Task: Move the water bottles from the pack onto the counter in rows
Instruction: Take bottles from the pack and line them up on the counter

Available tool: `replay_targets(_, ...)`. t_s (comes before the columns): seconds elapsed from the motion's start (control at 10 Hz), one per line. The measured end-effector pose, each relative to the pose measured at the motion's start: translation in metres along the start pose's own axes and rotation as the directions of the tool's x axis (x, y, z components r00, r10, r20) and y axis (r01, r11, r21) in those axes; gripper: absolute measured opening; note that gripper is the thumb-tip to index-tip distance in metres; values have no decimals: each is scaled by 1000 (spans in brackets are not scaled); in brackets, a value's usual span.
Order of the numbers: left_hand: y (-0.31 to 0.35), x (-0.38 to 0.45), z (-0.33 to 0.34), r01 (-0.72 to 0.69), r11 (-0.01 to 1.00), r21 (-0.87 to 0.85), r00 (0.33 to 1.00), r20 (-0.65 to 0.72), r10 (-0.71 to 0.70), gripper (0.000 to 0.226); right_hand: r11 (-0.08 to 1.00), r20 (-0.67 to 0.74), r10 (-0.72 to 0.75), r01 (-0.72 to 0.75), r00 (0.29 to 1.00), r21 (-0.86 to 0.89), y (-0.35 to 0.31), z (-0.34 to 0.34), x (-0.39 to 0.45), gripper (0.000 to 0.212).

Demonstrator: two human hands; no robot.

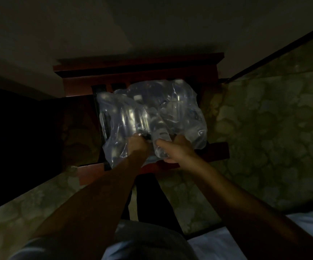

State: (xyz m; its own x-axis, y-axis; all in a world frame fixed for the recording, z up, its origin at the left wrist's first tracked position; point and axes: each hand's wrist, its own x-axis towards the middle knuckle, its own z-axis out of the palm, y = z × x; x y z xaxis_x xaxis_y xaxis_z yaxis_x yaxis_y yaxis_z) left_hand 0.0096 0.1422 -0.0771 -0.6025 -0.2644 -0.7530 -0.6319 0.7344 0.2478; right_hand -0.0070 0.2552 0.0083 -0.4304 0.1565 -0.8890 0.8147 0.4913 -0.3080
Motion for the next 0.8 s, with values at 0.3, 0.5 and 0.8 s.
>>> replay_targets(0.3, 15, 6, 9, 22, 1000, 21, 999, 42, -23, 44, 863, 41, -213, 208, 976, -460, -20, -53, -15, 39)
replay_targets(0.5, 24, 6, 10, 138, 987, 82, 987, 76, -145, 49, 786, -17, -285, 223, 958, -577, -28, -57, -24, 42)
replay_targets(0.8, 19, -20, 0, 177, 915, -362, 984, 56, -168, 44, 748, -39, -349, 254, 936, -614, -36, -65, -51, 56)
